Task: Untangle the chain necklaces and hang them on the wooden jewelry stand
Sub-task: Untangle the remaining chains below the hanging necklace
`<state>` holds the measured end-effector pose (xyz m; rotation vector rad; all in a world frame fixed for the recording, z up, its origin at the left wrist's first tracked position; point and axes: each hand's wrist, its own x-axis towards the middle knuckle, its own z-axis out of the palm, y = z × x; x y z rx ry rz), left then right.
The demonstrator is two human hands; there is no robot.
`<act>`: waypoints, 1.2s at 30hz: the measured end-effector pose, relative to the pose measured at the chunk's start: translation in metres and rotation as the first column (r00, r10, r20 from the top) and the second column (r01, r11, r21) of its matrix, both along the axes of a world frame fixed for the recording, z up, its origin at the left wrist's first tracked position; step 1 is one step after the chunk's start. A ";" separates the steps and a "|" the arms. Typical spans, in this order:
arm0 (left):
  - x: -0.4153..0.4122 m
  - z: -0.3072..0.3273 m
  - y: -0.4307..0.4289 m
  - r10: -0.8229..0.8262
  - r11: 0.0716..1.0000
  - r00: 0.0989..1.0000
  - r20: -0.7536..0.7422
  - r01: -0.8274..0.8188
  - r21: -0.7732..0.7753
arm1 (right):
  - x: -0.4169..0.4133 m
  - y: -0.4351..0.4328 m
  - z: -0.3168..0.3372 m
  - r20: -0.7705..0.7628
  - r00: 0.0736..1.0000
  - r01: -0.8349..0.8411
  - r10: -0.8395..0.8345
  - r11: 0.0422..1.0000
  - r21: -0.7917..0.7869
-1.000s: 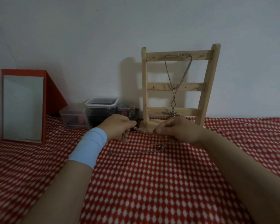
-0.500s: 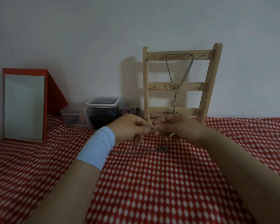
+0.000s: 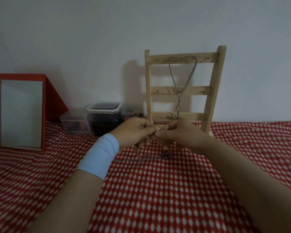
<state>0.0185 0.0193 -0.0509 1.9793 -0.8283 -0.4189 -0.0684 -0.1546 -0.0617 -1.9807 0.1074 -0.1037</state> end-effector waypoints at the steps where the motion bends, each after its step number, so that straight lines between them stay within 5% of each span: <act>1: 0.000 0.000 0.000 -0.009 1.000 1.000 0.008 0.009 0.001 | -0.001 -0.001 0.000 -0.004 1.000 -0.005 0.005 1.000 0.010; 17: -0.003 -0.005 -0.007 -0.007 0.999 0.987 -0.163 -0.001 -0.049 | 0.008 0.000 -0.002 -0.163 0.972 0.212 -0.168 0.926 0.312; 22: 0.000 0.003 -0.008 0.083 0.918 0.954 -0.289 -0.186 -0.351 | 0.009 -0.001 -0.008 -0.242 0.940 0.290 -0.242 0.939 0.185; 27: -0.002 0.008 0.001 -0.026 0.893 0.944 -0.328 -0.125 -0.432 | 0.008 0.002 -0.009 -0.241 0.954 0.240 -0.176 0.933 0.269; 31: -0.002 0.009 0.004 -0.129 0.913 0.954 -0.269 0.009 -0.407 | 0.010 0.010 -0.010 -0.096 0.995 0.013 0.025 0.930 0.367; 36: 0.001 0.016 0.009 -0.044 0.944 0.986 -0.161 -0.012 -0.330 | 0.007 0.012 -0.016 -0.015 0.973 -0.206 0.231 0.892 0.403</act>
